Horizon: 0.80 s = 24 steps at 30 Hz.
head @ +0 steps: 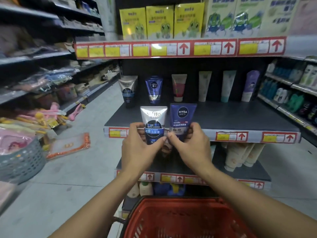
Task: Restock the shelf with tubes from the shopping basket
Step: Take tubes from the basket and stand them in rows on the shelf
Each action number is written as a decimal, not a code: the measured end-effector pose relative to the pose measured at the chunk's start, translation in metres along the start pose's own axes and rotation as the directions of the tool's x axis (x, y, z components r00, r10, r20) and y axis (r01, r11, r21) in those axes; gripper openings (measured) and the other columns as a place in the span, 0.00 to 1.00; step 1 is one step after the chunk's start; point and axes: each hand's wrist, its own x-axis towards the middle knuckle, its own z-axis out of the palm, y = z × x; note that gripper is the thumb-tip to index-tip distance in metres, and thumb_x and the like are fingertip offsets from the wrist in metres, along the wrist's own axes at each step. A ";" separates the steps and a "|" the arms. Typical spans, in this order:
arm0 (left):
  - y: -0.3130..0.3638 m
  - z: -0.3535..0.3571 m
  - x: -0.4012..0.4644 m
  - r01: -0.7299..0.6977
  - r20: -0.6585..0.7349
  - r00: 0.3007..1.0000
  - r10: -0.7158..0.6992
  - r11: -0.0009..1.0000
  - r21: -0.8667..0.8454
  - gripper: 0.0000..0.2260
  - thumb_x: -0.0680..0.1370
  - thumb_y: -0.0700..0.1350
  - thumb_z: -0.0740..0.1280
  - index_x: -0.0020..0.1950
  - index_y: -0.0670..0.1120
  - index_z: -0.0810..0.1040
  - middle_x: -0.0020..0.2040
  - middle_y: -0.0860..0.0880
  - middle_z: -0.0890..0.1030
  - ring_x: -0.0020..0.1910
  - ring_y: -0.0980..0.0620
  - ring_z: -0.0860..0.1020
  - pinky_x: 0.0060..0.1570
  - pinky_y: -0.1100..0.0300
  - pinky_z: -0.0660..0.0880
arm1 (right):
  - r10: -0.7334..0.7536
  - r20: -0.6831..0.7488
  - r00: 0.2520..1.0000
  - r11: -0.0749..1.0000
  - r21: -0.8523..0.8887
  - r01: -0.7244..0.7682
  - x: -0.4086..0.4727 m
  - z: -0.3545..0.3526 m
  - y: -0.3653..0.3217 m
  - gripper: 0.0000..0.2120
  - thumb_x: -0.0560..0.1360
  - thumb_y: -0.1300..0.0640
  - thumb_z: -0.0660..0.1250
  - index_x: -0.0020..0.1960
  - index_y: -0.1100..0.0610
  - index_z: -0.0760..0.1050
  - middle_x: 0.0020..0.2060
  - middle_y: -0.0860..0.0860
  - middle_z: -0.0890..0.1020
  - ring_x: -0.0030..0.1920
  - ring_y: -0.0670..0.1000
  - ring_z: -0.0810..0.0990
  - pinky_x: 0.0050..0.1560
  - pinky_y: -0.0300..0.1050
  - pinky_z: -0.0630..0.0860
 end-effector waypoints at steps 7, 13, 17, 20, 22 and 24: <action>0.018 -0.004 0.062 -0.085 -0.031 0.996 0.087 0.993 0.085 0.33 0.69 0.55 0.82 0.67 0.50 0.70 0.58 0.54 0.81 0.53 0.58 0.81 0.40 0.73 0.75 | -0.046 -0.030 0.998 0.996 -0.078 0.044 0.064 0.009 -0.019 0.24 0.66 0.34 0.75 0.55 0.45 0.73 0.49 0.43 0.83 0.49 0.46 0.83 0.51 0.54 0.83; 0.007 0.007 0.108 -0.049 -0.027 0.998 0.054 0.987 0.154 0.32 0.70 0.54 0.82 0.68 0.50 0.70 0.62 0.50 0.82 0.58 0.52 0.82 0.49 0.63 0.77 | 0.013 0.012 1.000 0.983 -0.181 -0.011 0.098 0.026 -0.013 0.25 0.68 0.38 0.77 0.57 0.49 0.73 0.52 0.47 0.83 0.52 0.52 0.83 0.54 0.56 0.82; -0.009 0.017 0.124 -0.028 -0.025 0.999 0.035 0.974 0.223 0.30 0.69 0.55 0.82 0.64 0.50 0.71 0.58 0.50 0.84 0.57 0.49 0.83 0.51 0.56 0.79 | 0.039 0.039 0.998 0.976 -0.215 -0.030 0.103 0.040 -0.005 0.23 0.67 0.37 0.77 0.53 0.47 0.73 0.47 0.45 0.84 0.48 0.51 0.84 0.49 0.54 0.82; -0.019 0.022 0.126 0.001 -0.033 0.999 0.007 0.973 0.229 0.30 0.70 0.57 0.81 0.64 0.51 0.70 0.58 0.50 0.83 0.57 0.47 0.82 0.53 0.53 0.79 | 0.043 0.068 0.997 0.970 -0.243 -0.025 0.107 0.044 -0.003 0.24 0.68 0.36 0.77 0.54 0.46 0.72 0.47 0.44 0.83 0.48 0.50 0.84 0.46 0.50 0.81; -0.022 0.023 0.126 0.009 -0.038 0.999 0.001 0.967 0.254 0.32 0.69 0.59 0.80 0.66 0.51 0.70 0.60 0.50 0.82 0.59 0.47 0.81 0.54 0.52 0.79 | 0.039 0.093 0.995 0.968 -0.251 -0.015 0.109 0.044 0.000 0.28 0.67 0.36 0.78 0.58 0.47 0.70 0.49 0.44 0.83 0.49 0.50 0.83 0.47 0.49 0.80; -0.025 0.023 0.124 0.007 -0.046 0.999 0.007 0.949 0.314 0.36 0.66 0.63 0.80 0.68 0.52 0.70 0.61 0.51 0.80 0.61 0.48 0.80 0.54 0.53 0.78 | 0.041 0.127 0.991 0.966 -0.257 -0.007 0.111 0.043 0.004 0.33 0.65 0.39 0.78 0.64 0.47 0.68 0.53 0.45 0.83 0.52 0.51 0.84 0.50 0.50 0.82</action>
